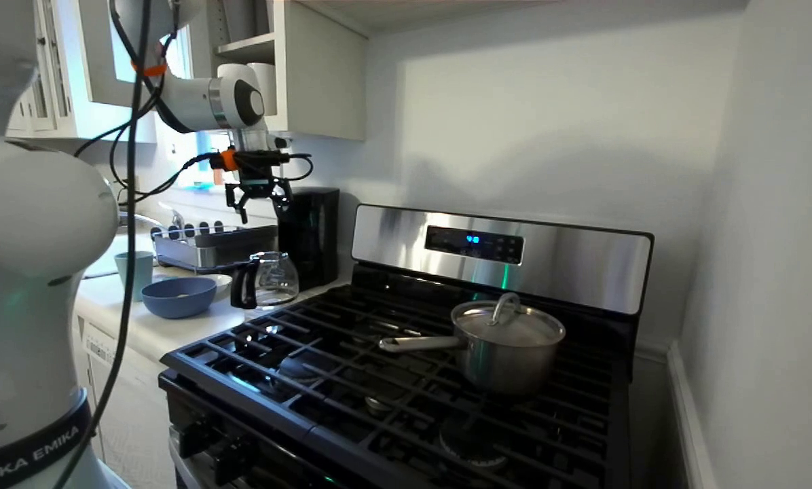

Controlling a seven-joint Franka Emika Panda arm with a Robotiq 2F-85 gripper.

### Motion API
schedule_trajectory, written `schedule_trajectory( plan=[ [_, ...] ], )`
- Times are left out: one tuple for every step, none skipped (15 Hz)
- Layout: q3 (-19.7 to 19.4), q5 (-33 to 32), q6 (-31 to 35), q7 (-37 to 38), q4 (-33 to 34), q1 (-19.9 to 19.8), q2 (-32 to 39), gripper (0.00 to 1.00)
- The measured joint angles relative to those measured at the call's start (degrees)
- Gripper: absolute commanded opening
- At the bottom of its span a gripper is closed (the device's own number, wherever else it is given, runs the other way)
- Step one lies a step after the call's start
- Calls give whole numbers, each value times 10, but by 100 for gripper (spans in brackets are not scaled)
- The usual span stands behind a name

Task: Put the clear kettle on the counter

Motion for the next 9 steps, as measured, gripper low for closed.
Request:
schedule_trajectory(
  plan=[
    [0,14,0,2,-26,-3,-31,100],
    [-1,24,0,11,-51,-5,-65,100],
    [-2,31,0,31,-75,-8,-99,100],
    [-3,39,-2,50,-97,-11,-133,100],
    [-5,46,-5,67,-117,-15,-166,100],
    [-7,49,-11,85,-136,-20,-200,100],
    [-7,49,-14,86,-146,-23,-220,100],
    [-7,49,-14,85,-147,-24,-226,100],
    [-4,49,-14,85,-147,-24,-224,100]
  ],
)
